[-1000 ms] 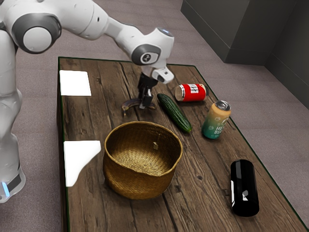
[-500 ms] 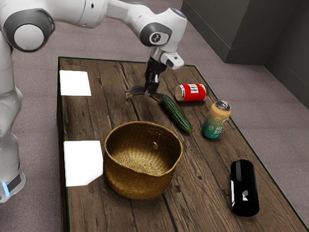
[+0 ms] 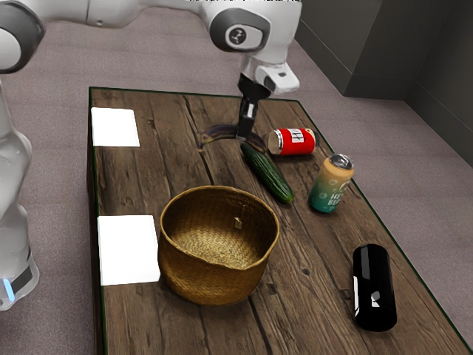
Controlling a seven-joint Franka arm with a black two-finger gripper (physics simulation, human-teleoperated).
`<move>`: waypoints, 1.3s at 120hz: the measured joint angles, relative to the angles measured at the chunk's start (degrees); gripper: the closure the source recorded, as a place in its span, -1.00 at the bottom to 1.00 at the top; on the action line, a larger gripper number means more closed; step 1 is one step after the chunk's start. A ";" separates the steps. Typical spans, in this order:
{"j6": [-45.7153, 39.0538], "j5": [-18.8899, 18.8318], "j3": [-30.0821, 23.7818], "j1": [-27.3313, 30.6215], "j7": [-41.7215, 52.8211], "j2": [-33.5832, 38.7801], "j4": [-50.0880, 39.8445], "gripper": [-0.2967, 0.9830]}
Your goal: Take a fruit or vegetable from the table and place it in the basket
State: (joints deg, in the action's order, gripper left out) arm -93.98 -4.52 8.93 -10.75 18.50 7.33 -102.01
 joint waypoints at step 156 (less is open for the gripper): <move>3.19 0.96 -24.76 1.47 -8.03 -5.07 -0.11 0.23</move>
State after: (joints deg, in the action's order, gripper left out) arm -90.80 -3.56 -15.83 -9.28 10.47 2.26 -102.12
